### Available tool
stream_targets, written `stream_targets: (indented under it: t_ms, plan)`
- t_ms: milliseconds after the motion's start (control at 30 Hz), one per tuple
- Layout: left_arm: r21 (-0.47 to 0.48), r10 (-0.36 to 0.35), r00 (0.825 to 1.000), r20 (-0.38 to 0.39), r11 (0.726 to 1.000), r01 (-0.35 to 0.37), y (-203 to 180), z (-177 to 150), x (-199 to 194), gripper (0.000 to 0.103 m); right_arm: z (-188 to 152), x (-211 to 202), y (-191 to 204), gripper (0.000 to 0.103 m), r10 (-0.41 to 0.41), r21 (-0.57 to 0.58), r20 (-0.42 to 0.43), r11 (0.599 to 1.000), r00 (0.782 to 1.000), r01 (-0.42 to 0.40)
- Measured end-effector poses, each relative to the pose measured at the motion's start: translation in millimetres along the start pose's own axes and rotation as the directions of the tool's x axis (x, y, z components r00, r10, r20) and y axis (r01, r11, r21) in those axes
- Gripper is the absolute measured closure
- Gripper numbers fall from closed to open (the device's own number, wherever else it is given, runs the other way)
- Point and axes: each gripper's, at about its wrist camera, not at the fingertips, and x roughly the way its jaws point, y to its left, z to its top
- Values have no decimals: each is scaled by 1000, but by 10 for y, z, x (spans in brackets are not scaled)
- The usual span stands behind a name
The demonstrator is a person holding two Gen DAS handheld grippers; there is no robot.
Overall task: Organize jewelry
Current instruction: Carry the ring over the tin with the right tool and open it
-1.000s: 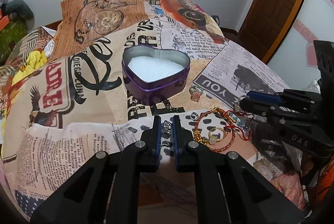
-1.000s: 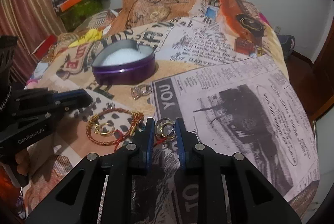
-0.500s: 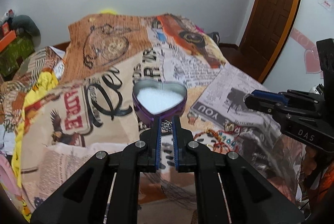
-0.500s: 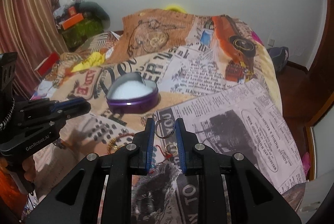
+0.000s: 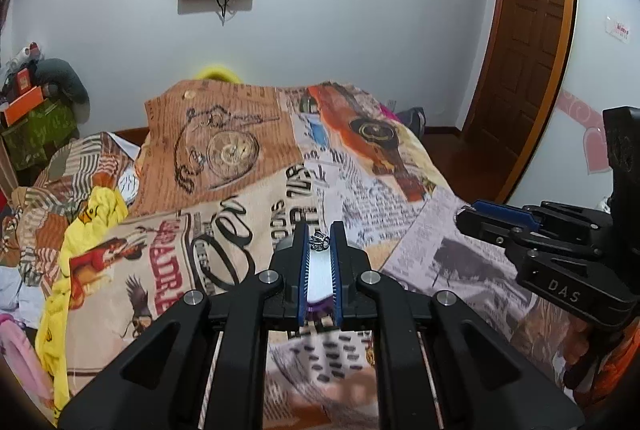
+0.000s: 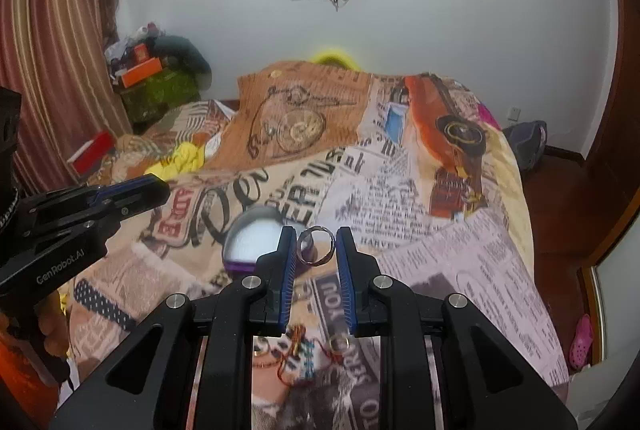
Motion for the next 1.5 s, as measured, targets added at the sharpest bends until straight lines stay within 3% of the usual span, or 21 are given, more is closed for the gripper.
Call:
stream_targets:
  t_ms: [333,667,1000,1500]
  plan:
    - [-13,-10,1000,13,1000,10,52,161,240,94,146,267,76,85,6,-31,15,999,1000,-6]
    - [-27,-25,996,-84,999,23,161,115,728,94,114,726,79,85,39,-49,-80,998,996,-43]
    - [-92,-116,970,-214,991,99,300,-61,1136,94,-31,1051,110,85,133,-60,-211,987,969,-148]
    - [-105,-140,941,-307,988,113,360,-159,1335,94,-110,1246,142,85,162,-93,-292,976,943,-197]
